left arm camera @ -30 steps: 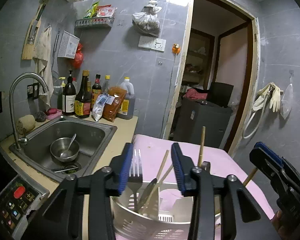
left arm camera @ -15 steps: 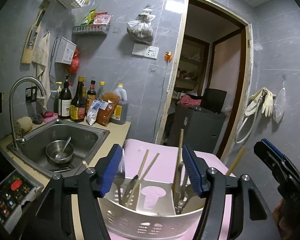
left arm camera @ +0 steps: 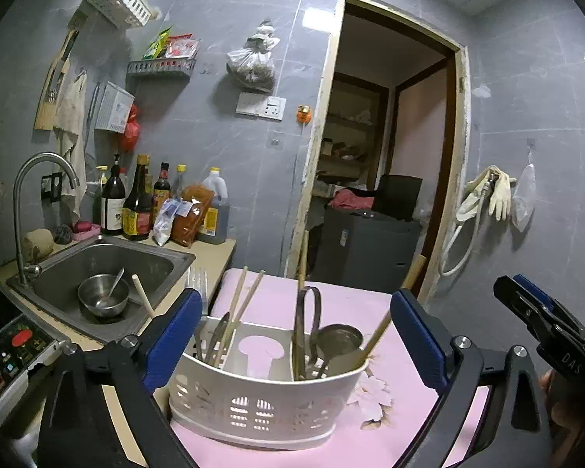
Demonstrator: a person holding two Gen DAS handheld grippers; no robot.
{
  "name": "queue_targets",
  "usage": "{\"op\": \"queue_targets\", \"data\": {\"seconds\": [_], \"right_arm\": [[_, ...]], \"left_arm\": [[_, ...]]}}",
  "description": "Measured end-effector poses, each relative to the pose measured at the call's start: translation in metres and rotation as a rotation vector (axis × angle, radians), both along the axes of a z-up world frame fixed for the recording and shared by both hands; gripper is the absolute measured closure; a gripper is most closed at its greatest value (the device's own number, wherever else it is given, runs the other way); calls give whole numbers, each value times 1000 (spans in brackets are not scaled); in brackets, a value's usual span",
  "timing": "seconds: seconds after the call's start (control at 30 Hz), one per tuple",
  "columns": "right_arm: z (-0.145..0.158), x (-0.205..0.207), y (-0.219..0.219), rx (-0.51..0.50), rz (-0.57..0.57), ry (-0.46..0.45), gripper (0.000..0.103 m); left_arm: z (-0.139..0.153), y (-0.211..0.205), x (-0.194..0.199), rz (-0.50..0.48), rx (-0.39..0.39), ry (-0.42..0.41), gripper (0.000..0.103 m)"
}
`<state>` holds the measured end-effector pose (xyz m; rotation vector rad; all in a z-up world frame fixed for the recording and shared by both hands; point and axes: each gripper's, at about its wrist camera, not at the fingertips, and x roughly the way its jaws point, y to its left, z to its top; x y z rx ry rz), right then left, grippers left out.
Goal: Organize utensils
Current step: 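Open both tools to release the utensils and pull back from the holder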
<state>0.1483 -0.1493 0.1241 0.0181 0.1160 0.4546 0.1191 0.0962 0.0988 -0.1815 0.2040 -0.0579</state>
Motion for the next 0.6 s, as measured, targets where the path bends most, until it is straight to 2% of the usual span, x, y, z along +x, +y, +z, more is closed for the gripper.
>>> {"op": "queue_targets", "data": {"seconds": [0.23, 0.37, 0.5, 0.6], "right_arm": [[-6, -15, -23, -10, -52, 31, 20], [-10, -23, -31, -18, -65, 48, 12], [-14, -35, -38, -33, -85, 50, 9], [-17, -42, -43, -33, -99, 63, 0]], "left_arm": [[-7, -12, -14, -17, 5, 10, 3], [-13, -22, -23, -29, 28, 22, 2], [-21, -32, -32, -47, 45, 27, 2], [-26, -39, -38, -56, 53, 32, 2]]}}
